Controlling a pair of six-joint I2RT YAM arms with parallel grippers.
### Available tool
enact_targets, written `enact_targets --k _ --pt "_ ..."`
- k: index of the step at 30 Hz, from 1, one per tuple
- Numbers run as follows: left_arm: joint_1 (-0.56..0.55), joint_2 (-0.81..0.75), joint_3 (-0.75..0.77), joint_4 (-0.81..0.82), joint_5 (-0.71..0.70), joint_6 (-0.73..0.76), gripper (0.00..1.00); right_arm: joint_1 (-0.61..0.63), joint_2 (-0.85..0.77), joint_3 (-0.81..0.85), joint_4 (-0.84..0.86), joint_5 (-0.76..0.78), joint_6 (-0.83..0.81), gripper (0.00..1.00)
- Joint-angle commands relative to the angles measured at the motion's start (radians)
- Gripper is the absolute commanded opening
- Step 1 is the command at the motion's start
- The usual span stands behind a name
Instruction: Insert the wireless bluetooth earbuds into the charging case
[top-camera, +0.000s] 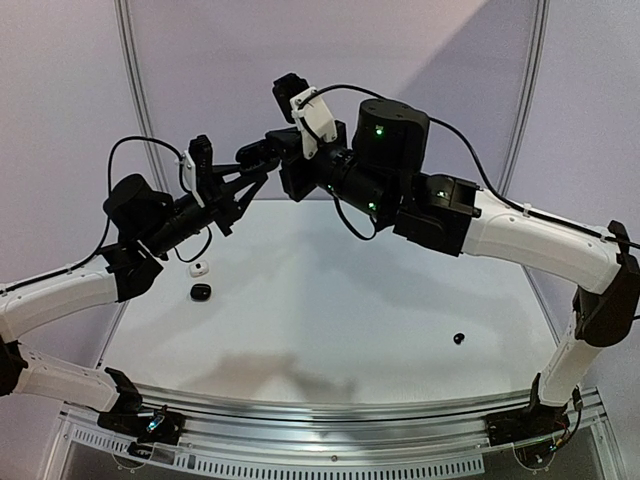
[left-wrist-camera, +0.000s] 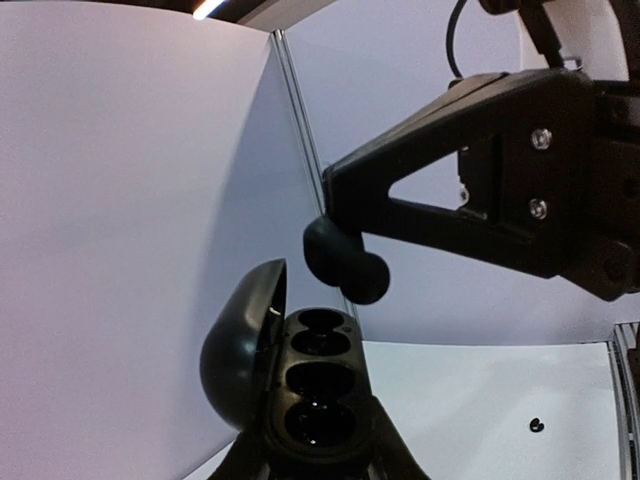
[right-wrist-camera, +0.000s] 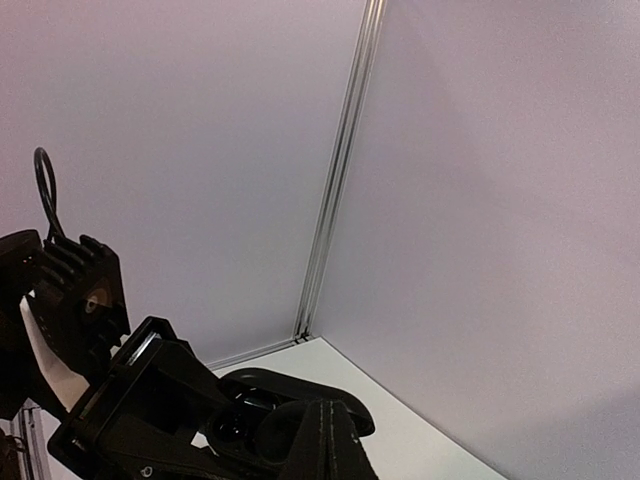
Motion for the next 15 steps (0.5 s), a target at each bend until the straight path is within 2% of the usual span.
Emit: enact_targets --k 1,15 --pt "-0.015 0.000 -0.016 0.034 -0.001 0.000 0.00 0.007 0.033 0.017 0.030 0.024 -0.023 0.00" --pt "-0.015 -0.011 -0.019 0.027 0.009 -0.054 0.00 0.007 0.051 -0.023 0.113 0.091 -0.045 0.00"
